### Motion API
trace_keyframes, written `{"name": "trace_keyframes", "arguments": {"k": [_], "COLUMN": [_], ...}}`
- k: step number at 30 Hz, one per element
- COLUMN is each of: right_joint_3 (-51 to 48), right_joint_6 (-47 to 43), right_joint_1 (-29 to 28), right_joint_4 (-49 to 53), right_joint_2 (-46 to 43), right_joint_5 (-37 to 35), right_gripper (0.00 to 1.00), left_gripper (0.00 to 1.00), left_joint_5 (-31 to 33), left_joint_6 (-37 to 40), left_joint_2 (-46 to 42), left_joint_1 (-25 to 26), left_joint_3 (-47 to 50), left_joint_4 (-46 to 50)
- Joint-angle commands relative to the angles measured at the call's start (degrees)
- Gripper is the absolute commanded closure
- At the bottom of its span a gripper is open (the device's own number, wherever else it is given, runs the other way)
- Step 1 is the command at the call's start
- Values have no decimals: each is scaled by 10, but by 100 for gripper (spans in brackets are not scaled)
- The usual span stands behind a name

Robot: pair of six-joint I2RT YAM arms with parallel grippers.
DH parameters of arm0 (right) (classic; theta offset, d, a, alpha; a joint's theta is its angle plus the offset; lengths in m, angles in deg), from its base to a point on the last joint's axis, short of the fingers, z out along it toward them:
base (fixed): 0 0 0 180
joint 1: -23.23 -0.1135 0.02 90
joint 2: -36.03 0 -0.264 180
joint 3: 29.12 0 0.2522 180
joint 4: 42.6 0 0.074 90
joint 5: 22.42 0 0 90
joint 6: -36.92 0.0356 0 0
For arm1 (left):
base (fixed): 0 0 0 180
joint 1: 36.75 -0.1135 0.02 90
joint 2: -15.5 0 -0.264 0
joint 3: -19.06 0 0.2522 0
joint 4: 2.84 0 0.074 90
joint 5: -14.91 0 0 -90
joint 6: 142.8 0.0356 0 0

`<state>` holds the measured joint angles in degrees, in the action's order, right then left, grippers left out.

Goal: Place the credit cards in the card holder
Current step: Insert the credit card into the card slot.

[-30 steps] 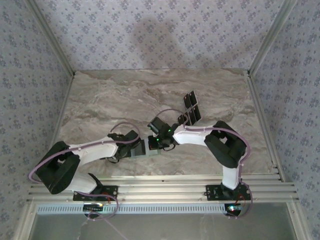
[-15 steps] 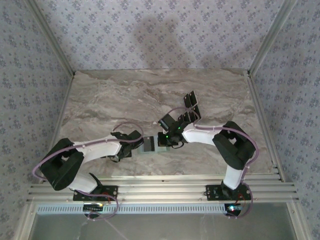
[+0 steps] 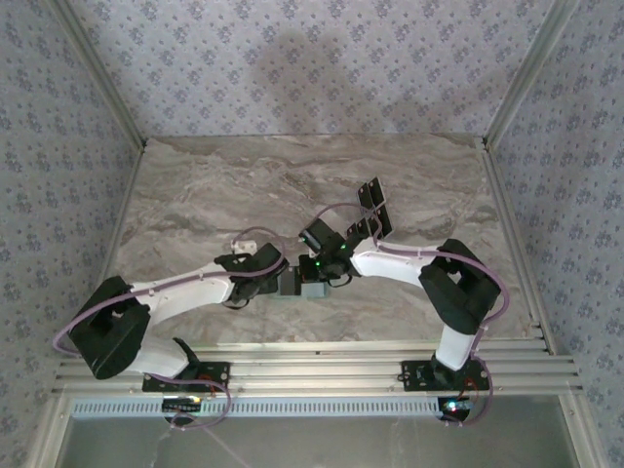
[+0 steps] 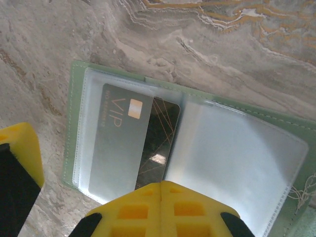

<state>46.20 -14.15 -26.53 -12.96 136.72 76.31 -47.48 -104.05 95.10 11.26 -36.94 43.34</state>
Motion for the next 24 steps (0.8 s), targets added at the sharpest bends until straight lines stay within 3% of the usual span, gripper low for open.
{"name": "trace_keyframes", "arguments": {"k": [1, 24], "right_joint_3": [15, 39], "right_joint_6": [-7, 2], "right_joint_1": [-1, -2], "right_joint_4": [12, -3], "right_joint_2": [13, 76], "right_joint_5": [-7, 11], "right_gripper": [98, 99], "left_gripper": [0, 1], "left_joint_5": [3, 10], "left_joint_6": [8, -14], "left_joint_2": [20, 61], "left_joint_1": [2, 4], "left_joint_3": [-12, 29], "left_joint_4": [-5, -20]}}
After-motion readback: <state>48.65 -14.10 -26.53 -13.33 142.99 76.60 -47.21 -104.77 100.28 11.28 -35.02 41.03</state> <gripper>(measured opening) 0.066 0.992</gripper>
